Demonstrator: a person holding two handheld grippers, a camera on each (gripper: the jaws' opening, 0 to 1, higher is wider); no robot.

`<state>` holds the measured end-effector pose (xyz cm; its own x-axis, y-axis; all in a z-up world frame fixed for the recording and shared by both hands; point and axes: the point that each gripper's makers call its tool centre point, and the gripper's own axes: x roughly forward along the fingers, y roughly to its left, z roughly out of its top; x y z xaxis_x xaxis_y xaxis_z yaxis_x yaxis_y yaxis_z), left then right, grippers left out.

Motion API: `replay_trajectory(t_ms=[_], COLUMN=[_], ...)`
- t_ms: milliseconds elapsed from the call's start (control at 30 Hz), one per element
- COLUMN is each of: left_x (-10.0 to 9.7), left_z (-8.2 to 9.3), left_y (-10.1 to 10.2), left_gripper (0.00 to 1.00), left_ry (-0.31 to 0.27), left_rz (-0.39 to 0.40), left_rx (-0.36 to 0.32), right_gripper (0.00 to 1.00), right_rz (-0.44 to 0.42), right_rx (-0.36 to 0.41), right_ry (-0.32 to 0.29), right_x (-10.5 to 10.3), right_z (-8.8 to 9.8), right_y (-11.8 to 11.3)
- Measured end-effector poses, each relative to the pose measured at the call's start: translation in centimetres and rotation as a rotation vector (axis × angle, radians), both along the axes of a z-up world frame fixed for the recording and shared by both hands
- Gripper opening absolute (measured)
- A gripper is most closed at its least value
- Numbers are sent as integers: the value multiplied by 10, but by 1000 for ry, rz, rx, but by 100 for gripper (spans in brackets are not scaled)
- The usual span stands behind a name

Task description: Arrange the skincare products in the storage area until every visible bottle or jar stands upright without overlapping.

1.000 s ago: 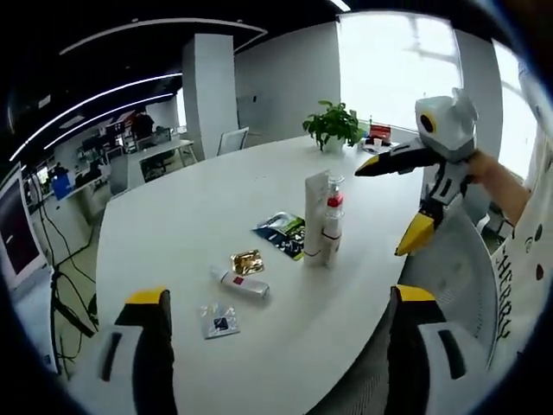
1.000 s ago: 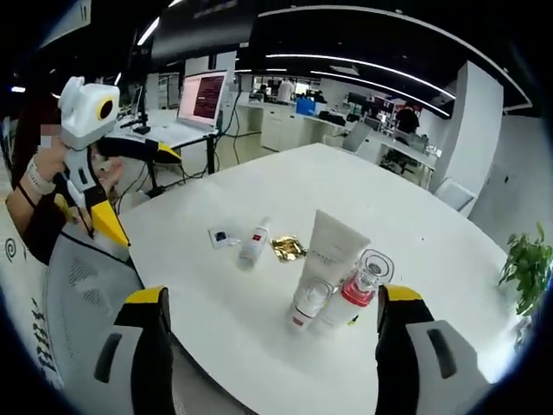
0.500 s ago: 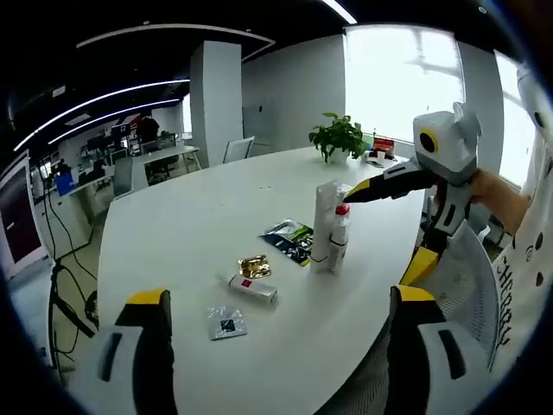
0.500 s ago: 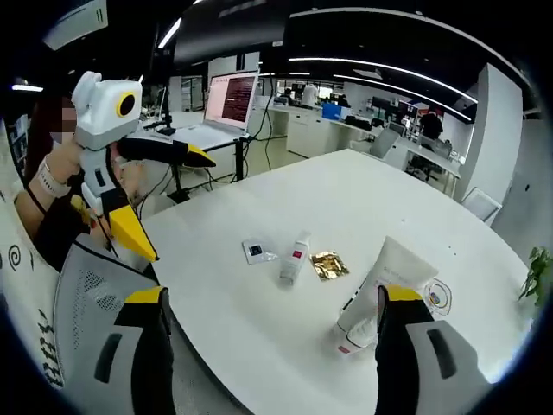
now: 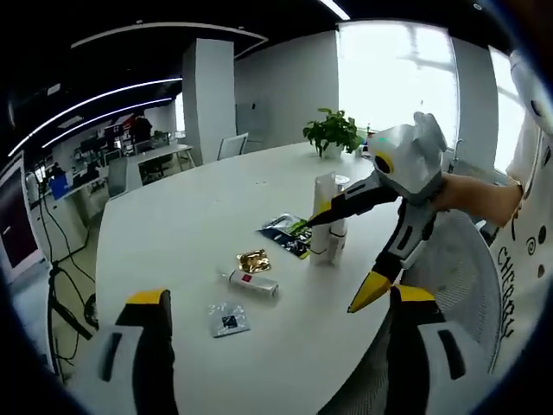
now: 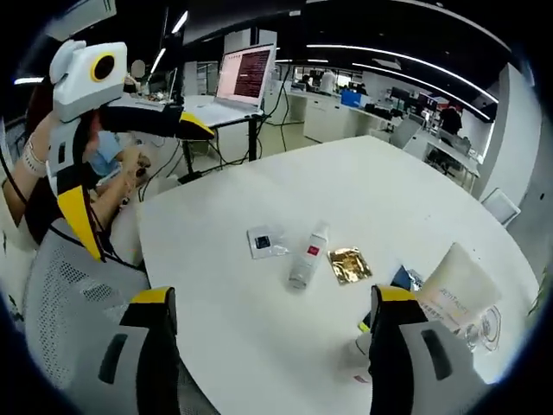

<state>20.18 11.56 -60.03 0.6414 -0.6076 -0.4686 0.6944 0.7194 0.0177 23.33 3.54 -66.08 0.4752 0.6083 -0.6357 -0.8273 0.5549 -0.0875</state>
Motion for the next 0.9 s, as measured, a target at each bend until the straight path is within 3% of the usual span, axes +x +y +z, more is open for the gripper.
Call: replay_trajectory(t_ms=[267,600,900], left_x=[1,1,1], left_z=[-5,-10,-12], left_y=[5,4,5], left_gripper=[99,99,99], left_ry=[1,12,31], left_rz=[4,-9,-12], left_rx=[7,4,-9], right_gripper=[88,69,54], right_rz=[8,13,19], right_rx=[-20,-17,-48], right_ry=[39,112,138], right_x=[15,36,56], right_z=[-20,-43,-57], right_y=[12,24,31])
